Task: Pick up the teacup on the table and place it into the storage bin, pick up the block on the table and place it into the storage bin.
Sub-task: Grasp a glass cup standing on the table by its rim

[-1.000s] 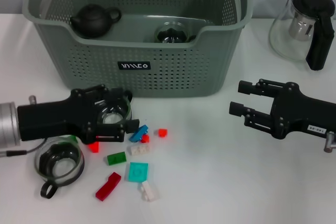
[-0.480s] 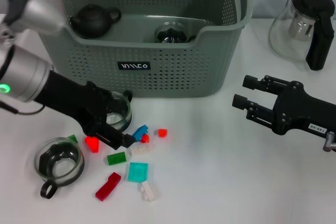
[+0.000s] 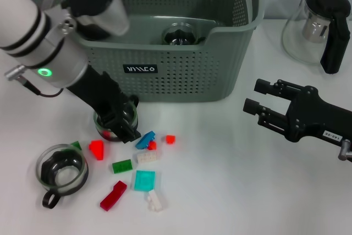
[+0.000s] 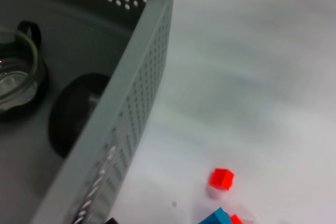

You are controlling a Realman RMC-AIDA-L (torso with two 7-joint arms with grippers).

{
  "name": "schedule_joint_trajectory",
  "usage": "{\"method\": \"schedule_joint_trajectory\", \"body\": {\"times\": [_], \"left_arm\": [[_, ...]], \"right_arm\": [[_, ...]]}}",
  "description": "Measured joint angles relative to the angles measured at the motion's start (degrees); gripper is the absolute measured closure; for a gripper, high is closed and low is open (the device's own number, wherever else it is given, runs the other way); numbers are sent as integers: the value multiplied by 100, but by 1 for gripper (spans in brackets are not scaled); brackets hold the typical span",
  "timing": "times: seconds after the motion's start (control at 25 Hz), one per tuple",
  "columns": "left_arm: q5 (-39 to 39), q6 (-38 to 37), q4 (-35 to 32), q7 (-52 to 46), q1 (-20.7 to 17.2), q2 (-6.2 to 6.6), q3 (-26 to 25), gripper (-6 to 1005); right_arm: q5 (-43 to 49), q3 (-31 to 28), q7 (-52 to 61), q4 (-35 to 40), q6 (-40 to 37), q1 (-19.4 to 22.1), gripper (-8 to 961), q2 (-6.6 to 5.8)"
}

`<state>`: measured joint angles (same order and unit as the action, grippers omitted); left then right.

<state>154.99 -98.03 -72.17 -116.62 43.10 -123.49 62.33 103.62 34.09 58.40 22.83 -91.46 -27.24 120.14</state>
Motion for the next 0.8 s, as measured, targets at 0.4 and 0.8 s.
{"method": "schedule_joint_trajectory", "body": {"times": [0.4, 0.8], "left_arm": [[377, 698, 471, -260, -77, -70, 839, 71], [629, 1568, 994, -587, -113, -81, 1474, 263]], "right_arm": [[-16, -142, -3, -9, -79, -1, 370, 3], [-18, -148, -5, -8, -101, -3, 371, 1]]}}
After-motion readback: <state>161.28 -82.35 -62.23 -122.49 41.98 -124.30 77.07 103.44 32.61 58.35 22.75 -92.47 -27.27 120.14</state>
